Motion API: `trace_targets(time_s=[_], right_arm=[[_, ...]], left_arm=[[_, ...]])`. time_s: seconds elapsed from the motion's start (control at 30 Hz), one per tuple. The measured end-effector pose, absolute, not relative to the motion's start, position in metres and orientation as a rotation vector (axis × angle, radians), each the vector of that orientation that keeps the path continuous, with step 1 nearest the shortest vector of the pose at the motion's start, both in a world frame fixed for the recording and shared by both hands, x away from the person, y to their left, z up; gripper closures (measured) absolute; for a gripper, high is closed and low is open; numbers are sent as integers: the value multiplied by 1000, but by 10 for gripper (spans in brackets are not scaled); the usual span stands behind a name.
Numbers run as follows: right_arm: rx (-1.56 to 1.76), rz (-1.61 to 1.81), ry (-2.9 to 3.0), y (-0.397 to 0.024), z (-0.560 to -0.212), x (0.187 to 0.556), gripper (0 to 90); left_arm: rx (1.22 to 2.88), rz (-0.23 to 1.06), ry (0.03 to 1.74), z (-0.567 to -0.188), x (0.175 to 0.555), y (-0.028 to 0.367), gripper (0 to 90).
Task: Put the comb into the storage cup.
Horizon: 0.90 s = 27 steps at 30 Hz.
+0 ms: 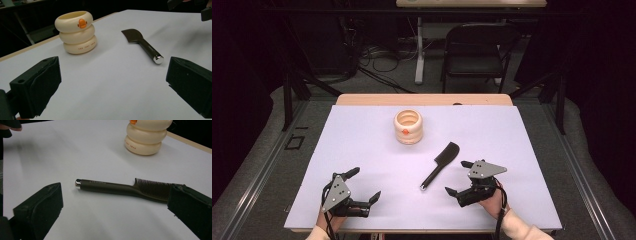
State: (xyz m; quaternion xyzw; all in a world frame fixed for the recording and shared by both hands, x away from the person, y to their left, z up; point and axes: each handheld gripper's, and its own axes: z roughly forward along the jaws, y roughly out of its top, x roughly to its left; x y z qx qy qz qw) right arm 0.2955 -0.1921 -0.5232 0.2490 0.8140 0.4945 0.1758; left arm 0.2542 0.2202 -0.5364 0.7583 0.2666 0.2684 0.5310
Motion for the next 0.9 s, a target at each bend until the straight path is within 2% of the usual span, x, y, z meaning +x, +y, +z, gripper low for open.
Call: trace_targets(time_s=[0.9], right_arm=[[670,1439,2351,-163,-523,310,0]], left_arm=[[1810,649,638,-537,255,219,0]])
